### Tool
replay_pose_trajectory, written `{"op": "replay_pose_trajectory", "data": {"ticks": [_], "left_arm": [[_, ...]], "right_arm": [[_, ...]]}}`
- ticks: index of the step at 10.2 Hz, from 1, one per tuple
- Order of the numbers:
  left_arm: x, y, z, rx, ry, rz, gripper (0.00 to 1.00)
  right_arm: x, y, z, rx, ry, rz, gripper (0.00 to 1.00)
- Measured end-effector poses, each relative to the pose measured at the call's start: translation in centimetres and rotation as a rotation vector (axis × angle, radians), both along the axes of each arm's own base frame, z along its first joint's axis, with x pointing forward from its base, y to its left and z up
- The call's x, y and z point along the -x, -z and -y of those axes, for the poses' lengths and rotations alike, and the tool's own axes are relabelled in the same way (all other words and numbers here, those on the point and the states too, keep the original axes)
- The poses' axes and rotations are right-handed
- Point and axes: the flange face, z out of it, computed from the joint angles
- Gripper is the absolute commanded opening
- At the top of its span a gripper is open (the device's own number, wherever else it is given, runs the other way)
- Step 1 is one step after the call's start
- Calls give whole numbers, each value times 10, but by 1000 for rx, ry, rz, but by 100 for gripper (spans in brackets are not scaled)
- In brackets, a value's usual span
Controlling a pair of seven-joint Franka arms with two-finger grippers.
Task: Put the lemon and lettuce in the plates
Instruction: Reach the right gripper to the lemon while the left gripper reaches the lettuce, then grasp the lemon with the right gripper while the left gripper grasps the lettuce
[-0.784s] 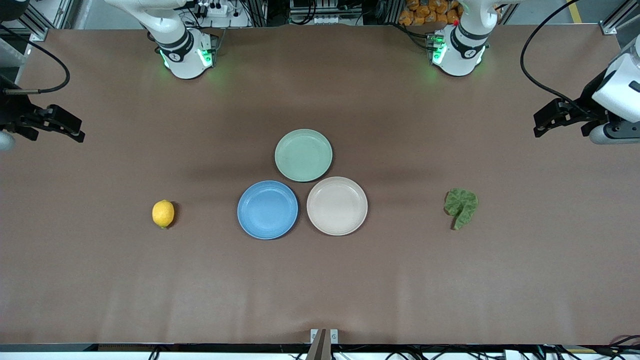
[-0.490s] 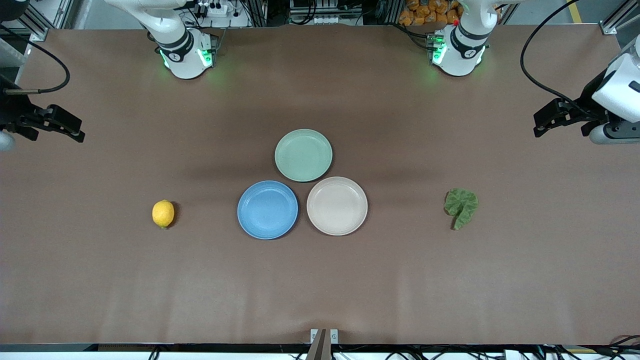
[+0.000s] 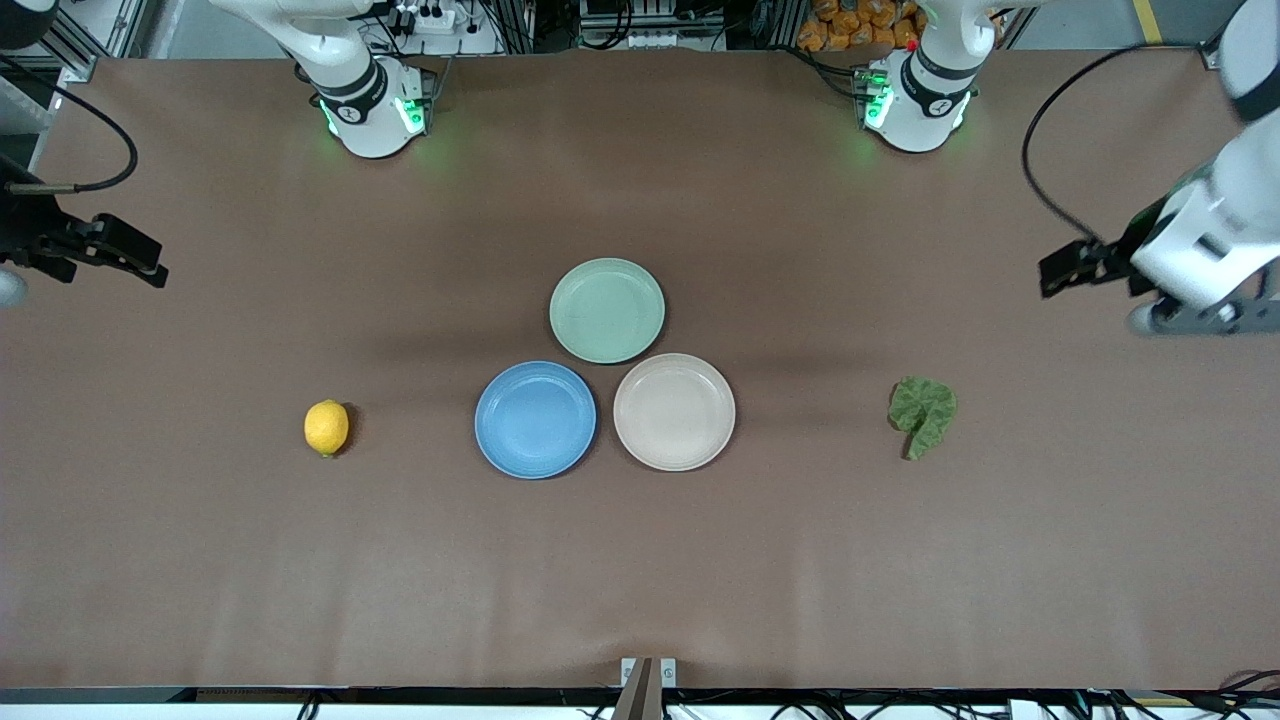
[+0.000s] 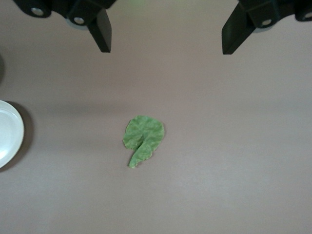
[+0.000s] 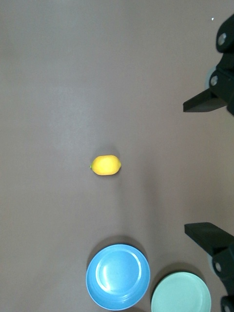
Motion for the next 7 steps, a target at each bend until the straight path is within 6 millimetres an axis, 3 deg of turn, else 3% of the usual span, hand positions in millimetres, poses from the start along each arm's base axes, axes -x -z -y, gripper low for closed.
{"op": "replay_pose_trajectory", "data": {"ticks": [2,3,5,7], "left_arm": [[-9,73,2,10,6,31,100],[-7,104,3,15,9,44,100],[-2,160,4,24,15,62,100],[0,225,5,40,25,119,100]], "right_arm": [[-24,39,-1,-4,12,4,100],[-41,74,-2,-7,9,-6,100],[-72,165,-8,-12,-4,-59,100],[-90,239,-4,-17,-24,-123,100]]}}
